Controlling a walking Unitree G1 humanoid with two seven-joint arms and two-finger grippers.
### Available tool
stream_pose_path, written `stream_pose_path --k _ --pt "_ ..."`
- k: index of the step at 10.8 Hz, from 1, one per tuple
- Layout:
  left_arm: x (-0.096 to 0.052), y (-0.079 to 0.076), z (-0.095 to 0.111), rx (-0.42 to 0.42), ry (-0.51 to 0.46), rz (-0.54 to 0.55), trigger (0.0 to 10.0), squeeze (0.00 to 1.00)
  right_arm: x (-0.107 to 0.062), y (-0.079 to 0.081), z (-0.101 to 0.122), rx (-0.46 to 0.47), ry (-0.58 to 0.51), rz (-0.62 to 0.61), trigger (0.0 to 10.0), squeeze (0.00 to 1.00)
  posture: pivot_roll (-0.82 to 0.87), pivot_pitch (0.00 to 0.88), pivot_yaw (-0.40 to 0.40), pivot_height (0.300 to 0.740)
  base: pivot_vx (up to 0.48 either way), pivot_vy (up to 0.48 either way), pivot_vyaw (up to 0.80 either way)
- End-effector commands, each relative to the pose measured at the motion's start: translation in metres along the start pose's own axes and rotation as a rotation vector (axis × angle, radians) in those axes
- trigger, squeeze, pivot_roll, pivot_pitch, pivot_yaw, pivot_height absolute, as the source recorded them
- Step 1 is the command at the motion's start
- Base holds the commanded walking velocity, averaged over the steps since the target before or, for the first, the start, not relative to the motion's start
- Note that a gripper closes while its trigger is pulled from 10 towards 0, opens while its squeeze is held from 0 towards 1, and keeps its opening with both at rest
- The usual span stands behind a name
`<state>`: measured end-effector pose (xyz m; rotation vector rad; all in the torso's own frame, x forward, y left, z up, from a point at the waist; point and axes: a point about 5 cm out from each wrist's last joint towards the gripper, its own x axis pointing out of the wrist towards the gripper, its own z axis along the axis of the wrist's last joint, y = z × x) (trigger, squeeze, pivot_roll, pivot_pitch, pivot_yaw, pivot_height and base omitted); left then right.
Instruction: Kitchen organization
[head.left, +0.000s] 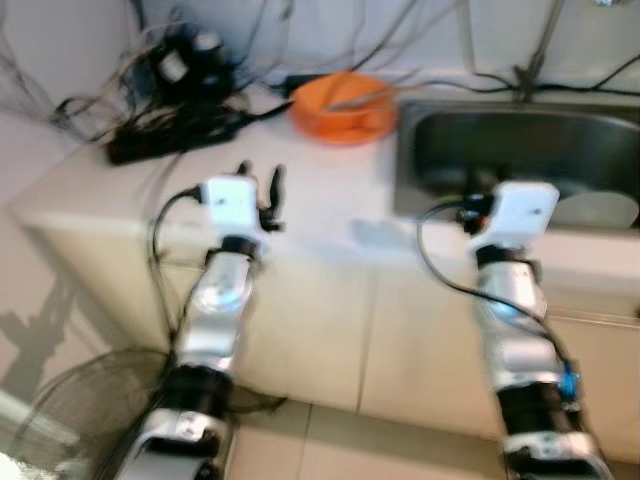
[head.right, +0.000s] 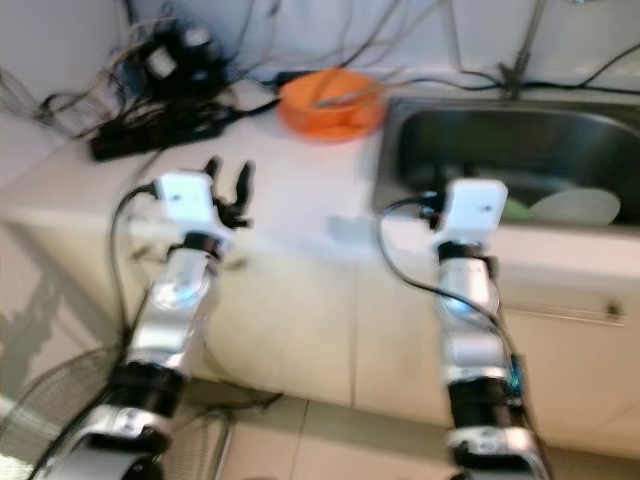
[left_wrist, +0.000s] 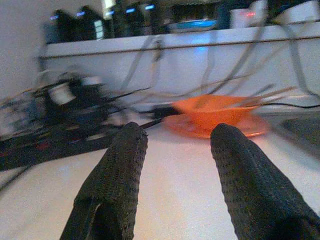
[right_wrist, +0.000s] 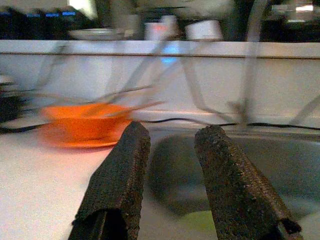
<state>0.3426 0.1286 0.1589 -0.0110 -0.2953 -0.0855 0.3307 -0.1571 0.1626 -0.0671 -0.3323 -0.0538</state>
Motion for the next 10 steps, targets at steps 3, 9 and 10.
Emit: stream_pose_path --k 3,9,10 --pt "-0.0005 -0.0071 -0.0043 -0.014 0.036 -0.041 10.0 0.00 0.0025 -0.0054 0.0018 -0.018 -0.004 -0.017 10.0 0.00 0.04 0.000 0.099 0.740 0.000 0.000 0.00" --pt "-0.0010 -0.0047 -0.0045 0.012 0.047 -0.053 10.0 0.00 0.0017 -0.0052 -0.0019 -0.032 0.013 -0.029 10.0 0.00 0.04 0.000 0.102 0.740 0.065 0.000 -0.13" --pt "-0.0015 -0.0050 -0.0053 0.014 0.051 -0.055 10.0 0.00 0.0021 -0.0052 -0.0010 -0.042 0.007 -0.027 10.0 0.00 0.04 0.000 0.101 0.740 0.405 0.000 0.00"
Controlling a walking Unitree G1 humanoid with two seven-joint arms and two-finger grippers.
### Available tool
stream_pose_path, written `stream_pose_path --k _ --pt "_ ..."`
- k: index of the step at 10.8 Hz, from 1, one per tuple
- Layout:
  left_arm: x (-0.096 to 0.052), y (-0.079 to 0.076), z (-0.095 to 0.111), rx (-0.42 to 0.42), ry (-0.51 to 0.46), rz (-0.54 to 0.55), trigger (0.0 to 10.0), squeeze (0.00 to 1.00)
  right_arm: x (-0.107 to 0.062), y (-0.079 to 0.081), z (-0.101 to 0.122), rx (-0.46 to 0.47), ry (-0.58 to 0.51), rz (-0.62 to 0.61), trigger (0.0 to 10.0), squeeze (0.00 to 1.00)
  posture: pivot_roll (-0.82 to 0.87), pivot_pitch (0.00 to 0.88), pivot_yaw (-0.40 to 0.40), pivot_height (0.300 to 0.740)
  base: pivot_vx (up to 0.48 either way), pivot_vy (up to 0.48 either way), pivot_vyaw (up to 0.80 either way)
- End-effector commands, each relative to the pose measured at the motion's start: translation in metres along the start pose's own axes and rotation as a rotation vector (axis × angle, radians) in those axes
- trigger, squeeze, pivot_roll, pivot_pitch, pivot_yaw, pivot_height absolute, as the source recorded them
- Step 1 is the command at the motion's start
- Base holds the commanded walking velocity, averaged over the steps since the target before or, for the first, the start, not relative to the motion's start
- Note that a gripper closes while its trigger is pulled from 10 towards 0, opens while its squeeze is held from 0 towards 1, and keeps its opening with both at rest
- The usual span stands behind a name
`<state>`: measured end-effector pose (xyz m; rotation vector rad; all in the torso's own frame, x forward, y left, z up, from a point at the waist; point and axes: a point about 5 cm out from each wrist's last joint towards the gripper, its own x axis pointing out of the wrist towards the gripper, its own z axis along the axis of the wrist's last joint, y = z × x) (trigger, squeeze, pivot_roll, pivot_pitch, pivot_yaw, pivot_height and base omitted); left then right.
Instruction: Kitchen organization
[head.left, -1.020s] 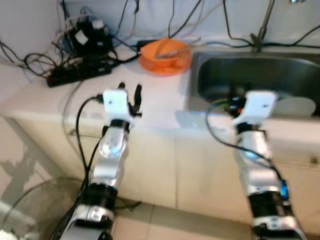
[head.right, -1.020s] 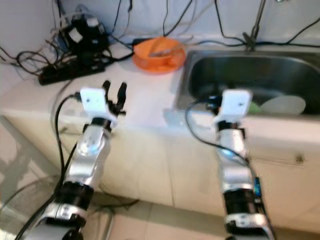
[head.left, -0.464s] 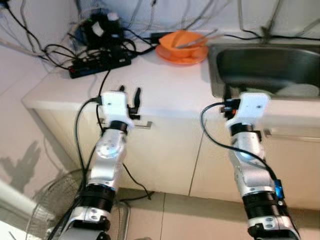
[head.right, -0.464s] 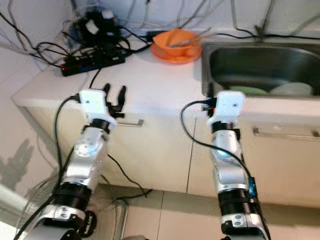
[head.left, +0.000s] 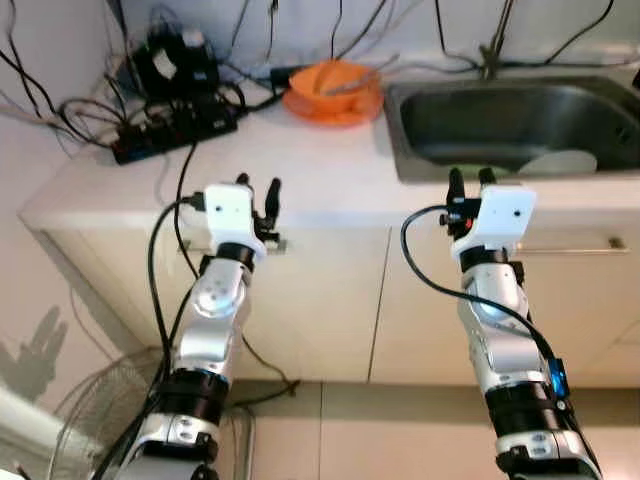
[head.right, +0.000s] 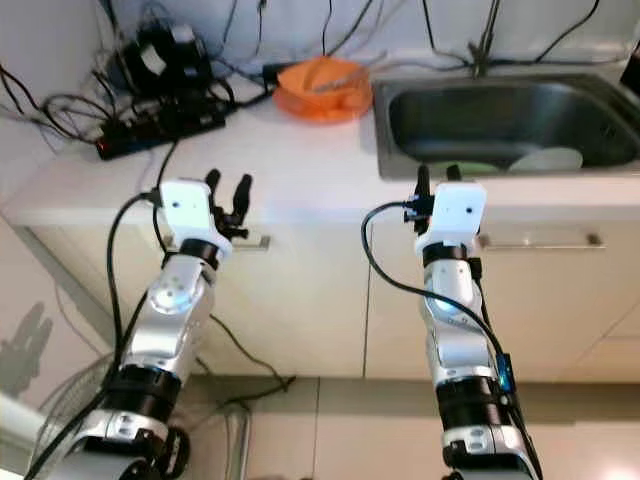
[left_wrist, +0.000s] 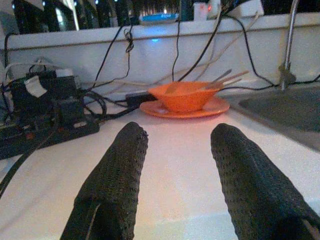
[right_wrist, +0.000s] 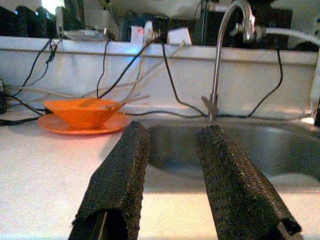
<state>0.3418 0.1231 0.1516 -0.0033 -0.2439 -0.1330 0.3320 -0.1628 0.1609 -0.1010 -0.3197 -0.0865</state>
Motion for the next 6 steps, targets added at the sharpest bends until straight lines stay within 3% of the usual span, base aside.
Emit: stream_pose_path --k 1,6 --pt "0.0003 -0.0003 0.0010 0.017 0.001 -0.008 10.0 0.00 0.0016 0.0000 0.0021 -0.006 -0.010 -0.001 10.0 0.00 0.04 0.000 0.099 0.740 0.409 0.000 0.00" --pt "0.0012 -0.0021 0.0022 0.018 -0.004 -0.015 10.0 0.00 0.0019 -0.0008 0.0007 -0.005 -0.004 -0.002 10.0 0.00 0.04 0.000 0.097 0.740 0.412 0.000 0.00"
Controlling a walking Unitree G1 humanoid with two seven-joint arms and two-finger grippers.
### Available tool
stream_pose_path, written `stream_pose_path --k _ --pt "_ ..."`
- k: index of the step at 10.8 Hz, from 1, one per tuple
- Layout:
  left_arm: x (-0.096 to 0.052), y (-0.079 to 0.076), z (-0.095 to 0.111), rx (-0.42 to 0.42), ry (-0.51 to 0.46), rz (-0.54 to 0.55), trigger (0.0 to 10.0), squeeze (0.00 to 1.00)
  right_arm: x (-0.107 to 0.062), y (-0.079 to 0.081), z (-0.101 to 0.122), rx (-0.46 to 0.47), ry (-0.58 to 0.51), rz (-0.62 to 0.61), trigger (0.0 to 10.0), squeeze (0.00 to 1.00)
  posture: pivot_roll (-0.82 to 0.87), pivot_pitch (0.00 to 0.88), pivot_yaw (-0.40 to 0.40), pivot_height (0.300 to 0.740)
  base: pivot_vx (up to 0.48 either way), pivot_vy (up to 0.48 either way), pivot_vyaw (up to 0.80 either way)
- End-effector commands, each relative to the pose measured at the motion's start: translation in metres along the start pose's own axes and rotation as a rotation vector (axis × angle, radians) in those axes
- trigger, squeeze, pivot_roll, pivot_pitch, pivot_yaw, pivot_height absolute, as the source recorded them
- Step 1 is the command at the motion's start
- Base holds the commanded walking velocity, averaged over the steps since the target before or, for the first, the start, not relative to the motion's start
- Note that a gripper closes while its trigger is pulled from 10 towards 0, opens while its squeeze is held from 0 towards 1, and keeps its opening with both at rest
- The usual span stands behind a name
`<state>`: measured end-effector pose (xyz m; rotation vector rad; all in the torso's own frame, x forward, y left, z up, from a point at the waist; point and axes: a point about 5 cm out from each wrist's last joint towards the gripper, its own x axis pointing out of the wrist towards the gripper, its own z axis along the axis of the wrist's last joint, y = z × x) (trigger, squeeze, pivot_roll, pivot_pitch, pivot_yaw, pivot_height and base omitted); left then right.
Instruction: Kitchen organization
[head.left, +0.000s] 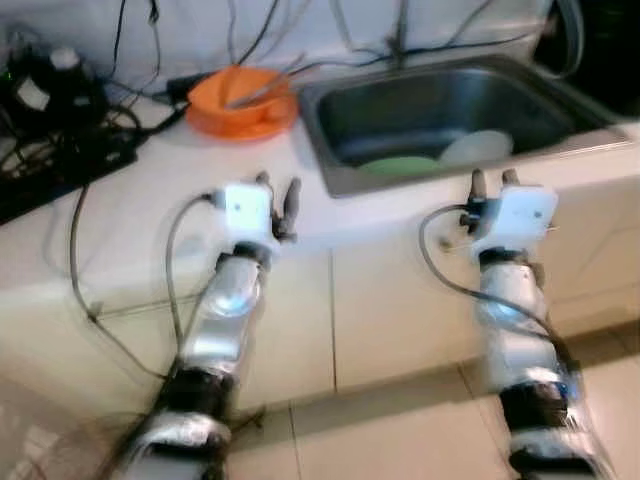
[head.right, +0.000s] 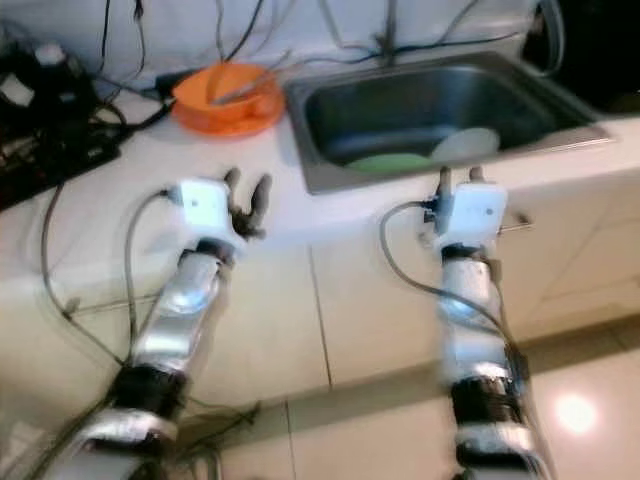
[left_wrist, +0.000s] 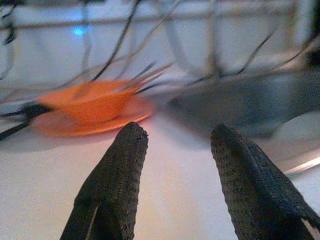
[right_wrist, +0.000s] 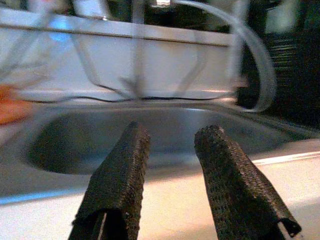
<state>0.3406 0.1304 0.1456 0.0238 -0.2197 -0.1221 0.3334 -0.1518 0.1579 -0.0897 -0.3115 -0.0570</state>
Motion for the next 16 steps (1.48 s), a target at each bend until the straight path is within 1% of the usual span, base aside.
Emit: stream_pose_path --k 1,4,5,7,10,15,16 --pt "0.004 -0.009 0.008 -0.008 -0.032 -0.021 10.0 0.00 0.002 -0.012 0.003 -0.020 -0.011 -0.029 10.0 0.00 0.04 0.000 0.097 0.740 0.416 0.000 0.00" --pt "0.004 -0.010 0.012 -0.002 -0.054 -0.027 10.0 0.00 0.002 -0.007 0.004 -0.053 -0.029 0.006 10.0 0.00 0.04 0.000 0.099 0.740 0.412 0.000 0.00" --pt "0.004 -0.012 0.013 -0.011 -0.064 -0.029 10.0 0.00 0.002 -0.005 0.005 -0.061 -0.033 0.014 10.0 0.00 0.04 0.000 0.099 0.740 0.307 0.000 0.44" --pt "0.004 -0.015 0.016 -0.020 -0.087 -0.038 10.0 0.00 0.002 -0.006 0.004 -0.067 -0.032 0.019 10.0 0.00 0.04 0.000 0.100 0.740 0.000 0.000 0.49" --pt "0.004 -0.019 0.017 -0.020 -0.087 -0.048 10.0 0.00 0.002 -0.006 0.004 -0.068 -0.032 0.017 10.0 0.00 0.03 0.000 0.101 0.740 0.000 0.000 0.59" --pt "0.004 -0.019 0.014 -0.012 -0.069 -0.052 10.0 0.00 0.002 -0.009 0.002 -0.057 -0.017 -0.001 10.0 0.00 0.04 0.000 0.100 0.740 0.000 0.000 0.00" --pt "0.004 -0.019 0.013 -0.009 -0.062 -0.056 10.0 0.00 0.002 -0.010 0.001 -0.047 -0.013 -0.009 10.0 0.00 0.04 0.000 0.100 0.740 0.247 0.000 0.00"
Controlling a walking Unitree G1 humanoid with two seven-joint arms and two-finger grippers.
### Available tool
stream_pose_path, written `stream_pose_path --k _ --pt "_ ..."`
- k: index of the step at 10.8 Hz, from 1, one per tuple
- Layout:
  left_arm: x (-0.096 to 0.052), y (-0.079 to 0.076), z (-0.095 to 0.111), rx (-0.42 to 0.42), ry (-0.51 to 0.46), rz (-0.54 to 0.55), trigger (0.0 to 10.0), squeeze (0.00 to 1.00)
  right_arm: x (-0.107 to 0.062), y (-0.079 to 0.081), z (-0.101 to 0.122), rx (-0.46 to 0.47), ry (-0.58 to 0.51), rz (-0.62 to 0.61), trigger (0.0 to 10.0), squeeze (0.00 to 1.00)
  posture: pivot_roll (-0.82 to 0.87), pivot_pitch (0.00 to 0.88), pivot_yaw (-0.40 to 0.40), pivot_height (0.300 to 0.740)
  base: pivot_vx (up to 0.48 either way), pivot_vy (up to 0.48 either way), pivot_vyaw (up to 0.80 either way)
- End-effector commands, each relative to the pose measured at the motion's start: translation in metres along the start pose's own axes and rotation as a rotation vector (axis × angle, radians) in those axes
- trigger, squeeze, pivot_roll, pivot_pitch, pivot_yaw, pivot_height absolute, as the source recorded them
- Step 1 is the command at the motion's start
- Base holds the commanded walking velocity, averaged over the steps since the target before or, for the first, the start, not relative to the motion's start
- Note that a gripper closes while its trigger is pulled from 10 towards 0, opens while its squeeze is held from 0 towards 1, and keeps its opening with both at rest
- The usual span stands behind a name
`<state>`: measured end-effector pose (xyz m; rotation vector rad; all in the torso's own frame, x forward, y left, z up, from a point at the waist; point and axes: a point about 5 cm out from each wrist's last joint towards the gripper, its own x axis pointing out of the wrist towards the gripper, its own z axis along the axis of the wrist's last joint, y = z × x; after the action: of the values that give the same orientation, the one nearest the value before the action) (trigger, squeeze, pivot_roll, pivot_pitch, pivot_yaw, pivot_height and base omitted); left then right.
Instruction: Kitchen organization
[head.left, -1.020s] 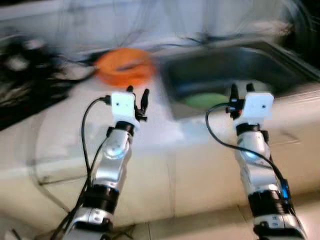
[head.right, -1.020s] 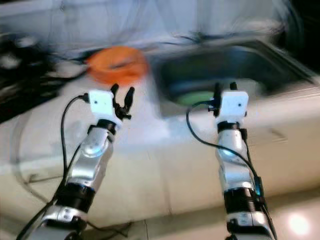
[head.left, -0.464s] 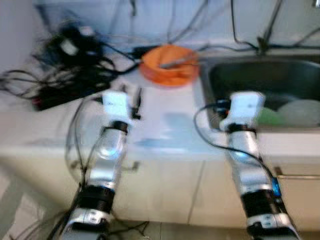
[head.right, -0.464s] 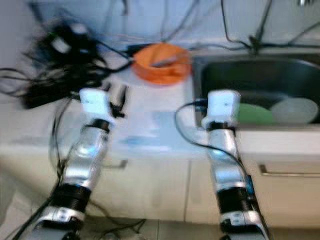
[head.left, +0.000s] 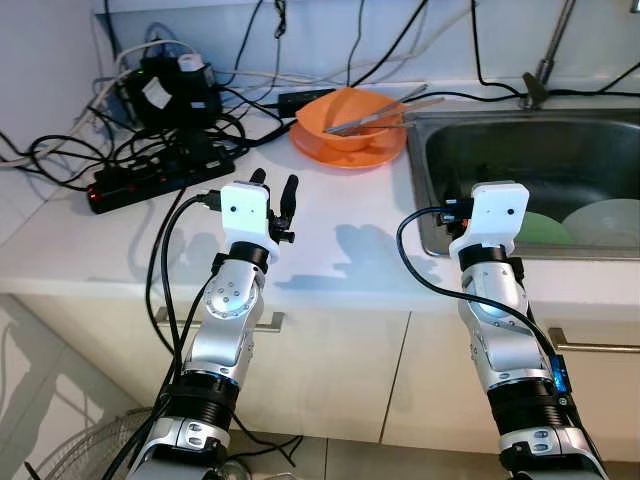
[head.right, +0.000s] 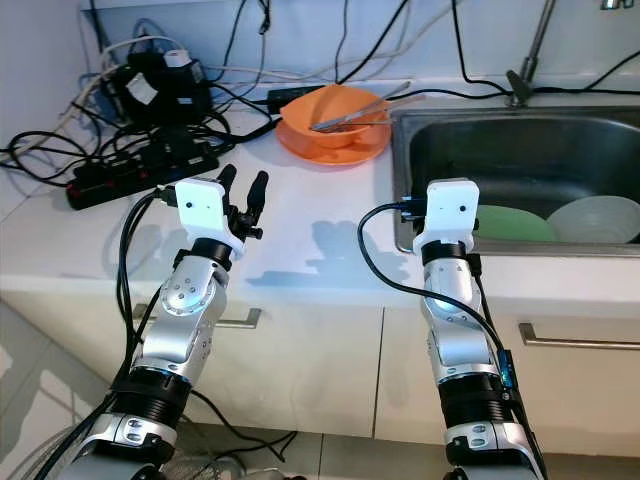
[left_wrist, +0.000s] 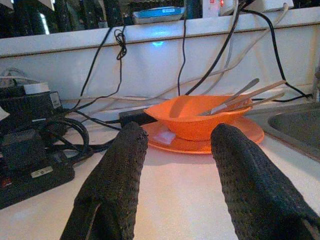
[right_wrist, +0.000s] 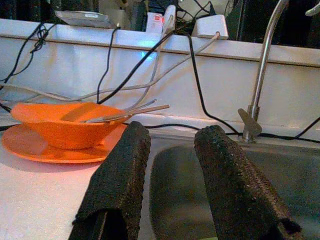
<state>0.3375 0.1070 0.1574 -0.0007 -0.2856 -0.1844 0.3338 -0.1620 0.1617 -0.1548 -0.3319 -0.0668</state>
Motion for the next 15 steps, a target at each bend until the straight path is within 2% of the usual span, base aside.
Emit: stream_pose_path --k 1,3,7,11,15 --pt "0.001 0.004 0.000 0.018 0.009 0.001 10.0 0.00 0.000 0.000 -0.001 0.025 0.012 -0.013 10.0 0.00 0.04 0.000 0.100 0.740 0.285 0.000 0.00" --pt "0.001 0.004 -0.001 0.021 0.013 -0.001 10.0 0.00 0.001 -0.002 -0.003 0.041 0.028 -0.028 10.0 0.00 0.04 0.000 0.100 0.740 0.309 0.000 -0.40" --pt "0.001 0.001 -0.001 0.018 0.016 -0.012 10.0 0.00 0.001 0.001 -0.001 0.025 0.010 -0.014 10.0 0.00 0.04 0.000 0.098 0.740 0.317 0.000 0.00" --pt "-0.001 -0.002 -0.001 -0.006 -0.002 -0.007 10.0 0.00 0.003 -0.002 0.000 0.005 0.009 -0.001 10.0 0.00 0.03 0.000 0.070 0.740 0.000 0.000 0.00" --pt "0.001 -0.009 -0.003 -0.030 -0.002 0.009 10.0 0.00 0.007 -0.003 0.004 -0.012 -0.002 0.037 10.0 0.00 0.02 0.000 0.010 0.740 0.000 0.000 0.00"
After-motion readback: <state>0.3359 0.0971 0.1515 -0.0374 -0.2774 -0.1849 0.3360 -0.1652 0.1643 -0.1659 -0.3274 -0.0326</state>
